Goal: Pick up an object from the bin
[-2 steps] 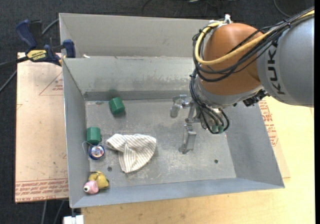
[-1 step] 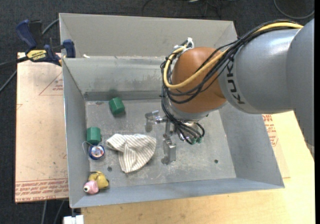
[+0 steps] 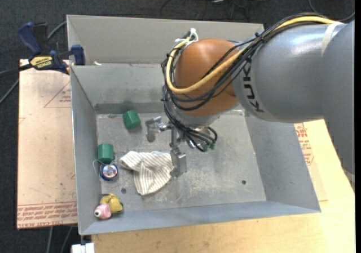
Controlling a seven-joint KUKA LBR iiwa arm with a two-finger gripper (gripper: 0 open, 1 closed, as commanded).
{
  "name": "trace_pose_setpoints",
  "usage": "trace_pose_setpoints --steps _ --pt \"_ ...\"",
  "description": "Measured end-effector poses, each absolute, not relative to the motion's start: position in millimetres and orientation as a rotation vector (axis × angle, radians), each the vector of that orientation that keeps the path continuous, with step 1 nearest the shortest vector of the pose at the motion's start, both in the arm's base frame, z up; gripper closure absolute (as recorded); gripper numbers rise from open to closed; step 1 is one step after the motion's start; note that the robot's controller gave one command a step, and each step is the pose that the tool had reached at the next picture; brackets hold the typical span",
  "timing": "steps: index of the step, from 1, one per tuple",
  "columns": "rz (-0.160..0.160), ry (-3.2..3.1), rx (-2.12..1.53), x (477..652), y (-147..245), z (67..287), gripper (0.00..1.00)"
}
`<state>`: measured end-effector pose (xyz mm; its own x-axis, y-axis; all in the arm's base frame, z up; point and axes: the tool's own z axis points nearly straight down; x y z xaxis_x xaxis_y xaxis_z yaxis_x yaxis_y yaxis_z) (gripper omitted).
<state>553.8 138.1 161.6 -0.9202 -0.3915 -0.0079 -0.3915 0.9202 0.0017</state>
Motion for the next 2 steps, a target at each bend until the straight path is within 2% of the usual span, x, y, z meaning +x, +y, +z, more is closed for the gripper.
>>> trace_pose_setpoints --steps 1,2 --pt "0.004 3.065 -0.692 553.8 120 130 0.0" --pt "0.007 2.971 -1.001 544.2 126 69 0.0"
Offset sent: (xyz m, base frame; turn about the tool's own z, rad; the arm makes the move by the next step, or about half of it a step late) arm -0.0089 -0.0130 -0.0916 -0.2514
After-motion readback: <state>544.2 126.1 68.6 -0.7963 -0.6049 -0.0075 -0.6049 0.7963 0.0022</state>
